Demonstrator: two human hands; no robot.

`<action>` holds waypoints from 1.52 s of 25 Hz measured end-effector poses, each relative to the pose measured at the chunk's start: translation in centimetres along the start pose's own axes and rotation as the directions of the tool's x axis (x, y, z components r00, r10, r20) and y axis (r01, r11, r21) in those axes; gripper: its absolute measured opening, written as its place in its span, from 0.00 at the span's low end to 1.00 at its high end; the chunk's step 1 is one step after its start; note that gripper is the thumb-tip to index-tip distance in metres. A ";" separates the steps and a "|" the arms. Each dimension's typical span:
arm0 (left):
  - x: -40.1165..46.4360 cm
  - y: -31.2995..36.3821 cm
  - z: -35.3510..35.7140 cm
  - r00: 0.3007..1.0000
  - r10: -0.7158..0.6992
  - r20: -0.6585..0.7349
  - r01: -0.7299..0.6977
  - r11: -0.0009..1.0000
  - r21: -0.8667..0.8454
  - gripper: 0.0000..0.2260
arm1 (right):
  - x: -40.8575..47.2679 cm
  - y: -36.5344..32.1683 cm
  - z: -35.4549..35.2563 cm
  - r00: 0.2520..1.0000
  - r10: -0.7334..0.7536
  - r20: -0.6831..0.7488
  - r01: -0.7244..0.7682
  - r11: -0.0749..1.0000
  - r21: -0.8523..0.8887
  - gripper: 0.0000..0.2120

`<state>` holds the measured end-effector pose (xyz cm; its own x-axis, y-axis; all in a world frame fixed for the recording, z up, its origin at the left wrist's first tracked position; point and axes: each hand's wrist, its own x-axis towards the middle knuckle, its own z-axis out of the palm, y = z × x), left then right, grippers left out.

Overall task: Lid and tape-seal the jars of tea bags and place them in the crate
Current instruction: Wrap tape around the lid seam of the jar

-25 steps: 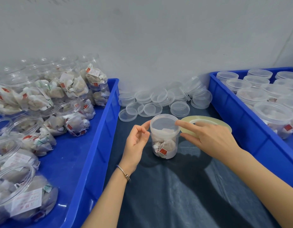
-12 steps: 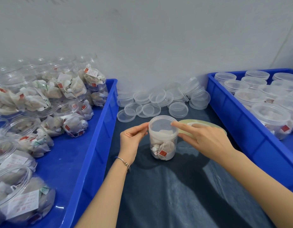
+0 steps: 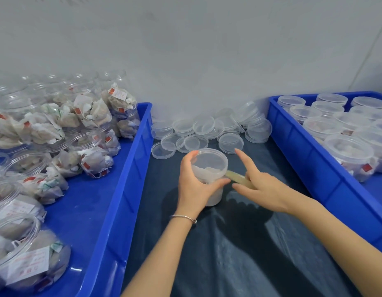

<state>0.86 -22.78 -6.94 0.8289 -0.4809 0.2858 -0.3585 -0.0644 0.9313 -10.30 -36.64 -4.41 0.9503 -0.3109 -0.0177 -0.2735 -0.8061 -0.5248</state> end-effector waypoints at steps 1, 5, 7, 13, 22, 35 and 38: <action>0.5 0.0 -0.5 0.999 0.006 0.037 -0.007 1.000 0.031 0.40 | -0.4 0.7 -0.2 0.998 0.024 0.062 -0.029 0.996 0.090 0.35; 1.6 -0.8 -2.7 0.991 -0.016 0.136 0.007 0.998 0.069 0.39 | -2.1 3.1 -1.1 0.981 0.020 0.193 -0.035 0.997 0.075 0.16; 1.8 -1.1 -3.1 0.988 -0.022 0.151 0.010 0.997 0.078 0.40 | -2.7 3.6 -2.0 0.978 0.003 0.210 0.014 0.997 -0.082 0.20; 2.0 -1.3 -3.2 0.989 -0.009 0.150 -0.002 0.997 0.078 0.38 | -2.6 2.9 -7.1 0.996 -0.001 -0.094 -0.042 0.885 -0.464 0.16; 0.2 -1.2 -3.9 0.933 -0.034 0.359 0.046 0.999 -0.026 0.43 | 0.6 2.0 -6.2 0.939 -0.002 -0.343 -0.185 0.839 -0.512 0.20; 0.1 -0.9 -4.5 0.893 -0.029 0.449 0.067 0.995 -0.068 0.38 | 4.6 -0.1 -2.0 0.957 -0.020 -0.290 -0.114 0.892 -0.438 0.17; 0.3 -1.0 -4.8 0.880 -0.033 0.475 0.082 0.993 -0.081 0.38 | 5.3 -1.1 -1.4 0.965 -0.092 -0.246 -0.027 0.897 -0.441 0.18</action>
<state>3.48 -18.68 -6.68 0.5372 -0.8358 0.1132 -0.2536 -0.0321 0.9668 -5.22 -38.09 -2.77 0.9055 -0.3498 0.2403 -0.3368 -0.9368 -0.0946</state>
